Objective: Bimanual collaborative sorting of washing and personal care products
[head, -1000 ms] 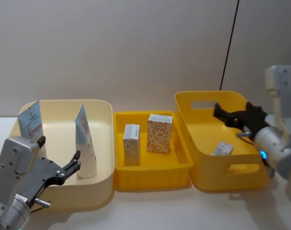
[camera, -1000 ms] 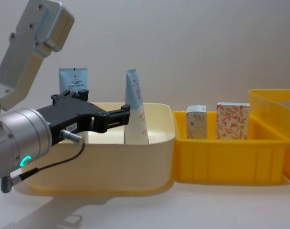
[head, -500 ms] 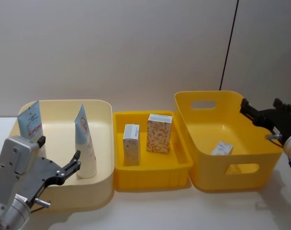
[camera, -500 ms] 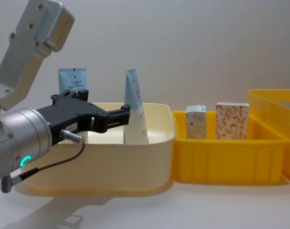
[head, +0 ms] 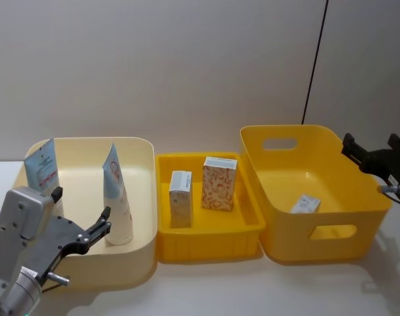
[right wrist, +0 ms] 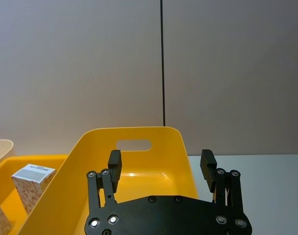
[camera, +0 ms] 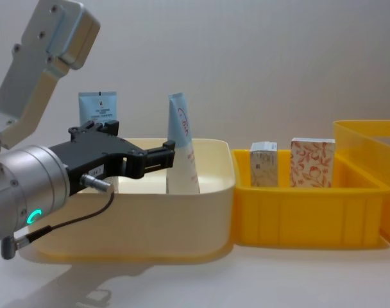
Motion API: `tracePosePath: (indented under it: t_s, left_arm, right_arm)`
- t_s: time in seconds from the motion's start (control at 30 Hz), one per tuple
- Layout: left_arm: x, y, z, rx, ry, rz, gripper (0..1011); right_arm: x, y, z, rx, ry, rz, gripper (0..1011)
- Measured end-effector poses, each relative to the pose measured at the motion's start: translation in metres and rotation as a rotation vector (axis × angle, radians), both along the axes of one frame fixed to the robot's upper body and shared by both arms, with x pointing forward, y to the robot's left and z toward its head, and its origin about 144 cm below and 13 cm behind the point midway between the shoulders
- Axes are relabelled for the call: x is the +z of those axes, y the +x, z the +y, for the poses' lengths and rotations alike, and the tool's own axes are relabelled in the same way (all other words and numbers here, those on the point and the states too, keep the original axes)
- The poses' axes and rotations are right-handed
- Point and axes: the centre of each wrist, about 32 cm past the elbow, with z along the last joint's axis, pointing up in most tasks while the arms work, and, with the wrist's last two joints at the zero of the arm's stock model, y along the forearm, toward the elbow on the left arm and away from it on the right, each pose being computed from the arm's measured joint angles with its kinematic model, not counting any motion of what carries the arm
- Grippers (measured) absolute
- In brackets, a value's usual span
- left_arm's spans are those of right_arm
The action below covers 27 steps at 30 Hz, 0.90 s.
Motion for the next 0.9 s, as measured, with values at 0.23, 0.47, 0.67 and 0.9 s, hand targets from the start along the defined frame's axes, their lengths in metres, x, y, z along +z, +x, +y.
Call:
tracePosePath:
  t_s: [0.23,0.47,0.67,0.9]
  left_arm:
    - [0.0000,0.0000,0.0000,0.000,0.000,0.000,1003]
    - [0.0000,0.0000,0.0000,0.000,0.000,0.000,1002]
    - [0.0000,0.0000,0.0000,0.000,0.000,0.000,1003]
    - [0.0000,0.0000,0.0000,0.000,0.000,0.000,1003]
  right_arm:
    - [0.0002,-0.0018,-0.0015,-0.001,0.000,-0.005,1001]
    - [0.0005,-0.0028,-0.0024,-0.002,0.000,-0.010,1001]
    - [0.0005,-0.0034,-0.0030,-0.003,0.000,-0.011,1001]
    - [0.0006,-0.0038,-0.0033,-0.003,0.000,-0.013,1001]
